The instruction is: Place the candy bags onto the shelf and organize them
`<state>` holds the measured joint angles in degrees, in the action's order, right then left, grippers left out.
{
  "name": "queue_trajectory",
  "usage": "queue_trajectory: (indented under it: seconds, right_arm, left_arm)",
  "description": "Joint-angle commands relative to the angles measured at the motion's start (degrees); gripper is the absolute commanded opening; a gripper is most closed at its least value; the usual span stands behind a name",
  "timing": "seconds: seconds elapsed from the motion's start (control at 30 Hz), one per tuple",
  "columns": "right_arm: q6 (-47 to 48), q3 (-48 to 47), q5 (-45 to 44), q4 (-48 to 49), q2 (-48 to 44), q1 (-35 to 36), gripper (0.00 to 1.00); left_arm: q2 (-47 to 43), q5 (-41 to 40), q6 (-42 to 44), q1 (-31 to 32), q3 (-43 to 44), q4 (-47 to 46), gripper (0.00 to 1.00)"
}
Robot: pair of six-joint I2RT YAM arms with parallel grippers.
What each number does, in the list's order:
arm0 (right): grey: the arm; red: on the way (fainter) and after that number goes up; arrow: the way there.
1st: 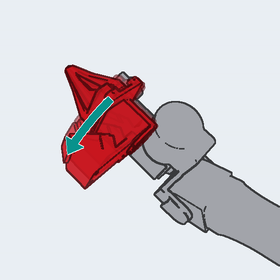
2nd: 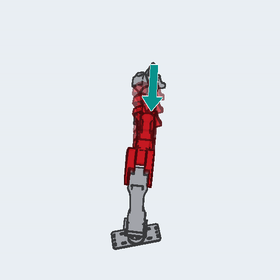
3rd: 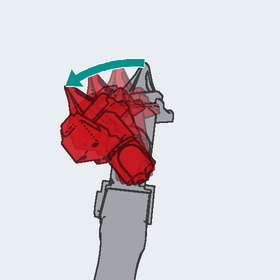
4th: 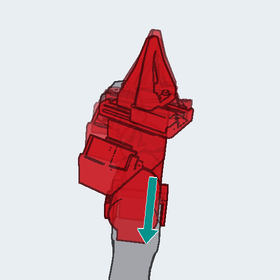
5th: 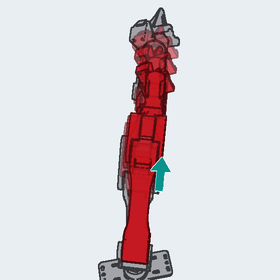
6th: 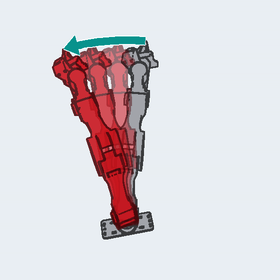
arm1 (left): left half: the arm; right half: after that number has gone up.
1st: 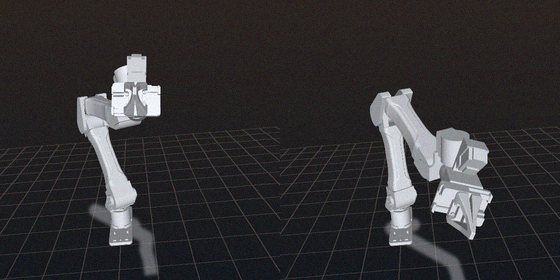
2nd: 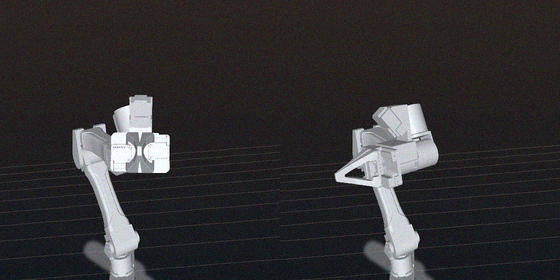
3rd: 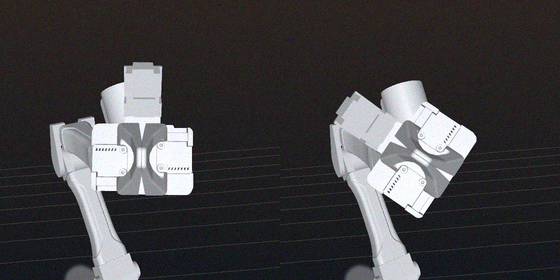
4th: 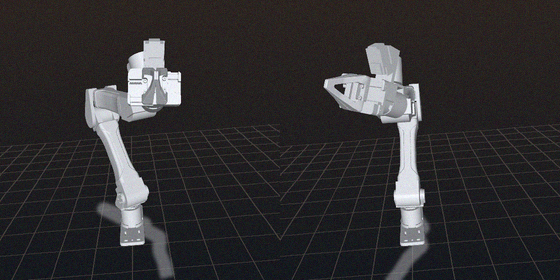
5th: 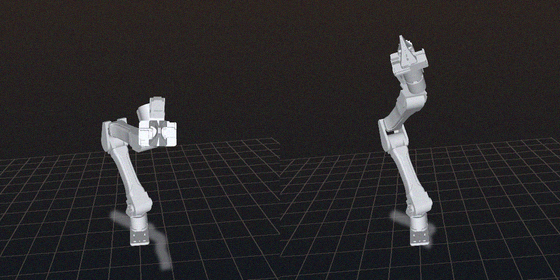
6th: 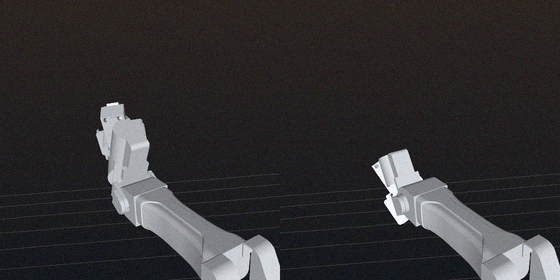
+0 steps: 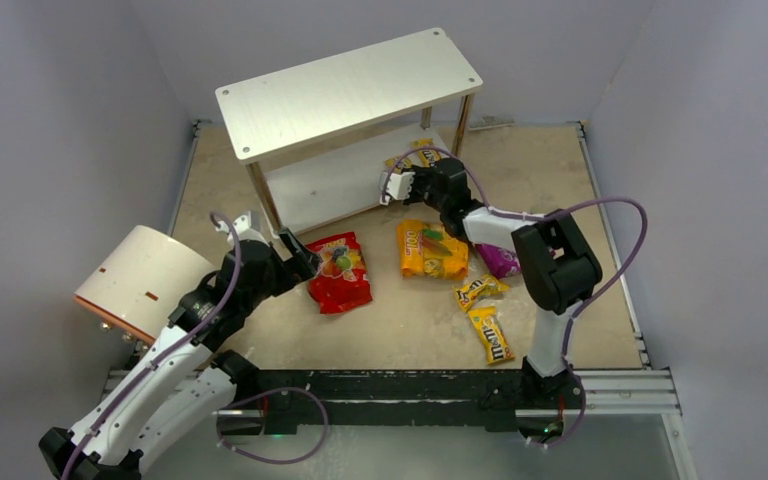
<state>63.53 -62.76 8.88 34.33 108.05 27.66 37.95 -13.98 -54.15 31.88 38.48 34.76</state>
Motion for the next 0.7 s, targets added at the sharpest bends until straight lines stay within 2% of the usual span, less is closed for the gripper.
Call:
queue_trajectory:
  seconds: [0.0,0.67]
  right_arm:
    - [2.6,-3.9,1.6,1.3,2.3,-0.7,0.16]
    - [6.8,-5.6,-3.3,-3.5,4.4,-3.1,0.24]
  left_arm:
    - [-0.2,-0.9,1.9,-0.3,-0.1,-2.6,0.94]
    - [0.3,-0.6,-0.1,-0.4,-2.7,-4.9,0.95]
